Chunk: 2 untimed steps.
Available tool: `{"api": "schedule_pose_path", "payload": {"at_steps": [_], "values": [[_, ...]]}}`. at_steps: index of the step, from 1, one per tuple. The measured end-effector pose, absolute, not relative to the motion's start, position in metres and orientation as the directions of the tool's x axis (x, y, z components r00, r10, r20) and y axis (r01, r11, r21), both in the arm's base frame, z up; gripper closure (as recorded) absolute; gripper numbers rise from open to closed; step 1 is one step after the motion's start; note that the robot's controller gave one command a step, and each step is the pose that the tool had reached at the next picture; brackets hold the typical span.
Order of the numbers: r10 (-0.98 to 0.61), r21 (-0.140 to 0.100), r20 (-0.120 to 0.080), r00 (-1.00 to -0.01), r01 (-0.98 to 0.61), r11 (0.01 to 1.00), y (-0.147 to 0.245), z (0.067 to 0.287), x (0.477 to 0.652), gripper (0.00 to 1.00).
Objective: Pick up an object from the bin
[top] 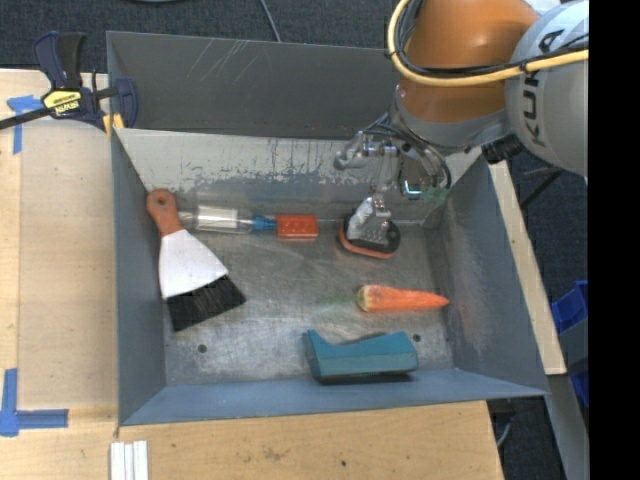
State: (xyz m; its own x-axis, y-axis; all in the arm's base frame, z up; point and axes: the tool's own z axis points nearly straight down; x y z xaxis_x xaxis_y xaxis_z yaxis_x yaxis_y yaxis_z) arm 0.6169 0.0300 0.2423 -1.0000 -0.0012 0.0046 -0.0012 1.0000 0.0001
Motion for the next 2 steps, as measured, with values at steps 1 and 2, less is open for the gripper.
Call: {"api": "schedule_pose_path", "payload": {"at_steps": [1,2], "values": [[-0.001,0.0,-0.004,-1.0,-0.001,1.0,0.03,0.247,0.618,0.0],[0.067,0.0,-0.008,-0.998,0.067,0.998,0.066,0.221,0.615,0.0]]}}
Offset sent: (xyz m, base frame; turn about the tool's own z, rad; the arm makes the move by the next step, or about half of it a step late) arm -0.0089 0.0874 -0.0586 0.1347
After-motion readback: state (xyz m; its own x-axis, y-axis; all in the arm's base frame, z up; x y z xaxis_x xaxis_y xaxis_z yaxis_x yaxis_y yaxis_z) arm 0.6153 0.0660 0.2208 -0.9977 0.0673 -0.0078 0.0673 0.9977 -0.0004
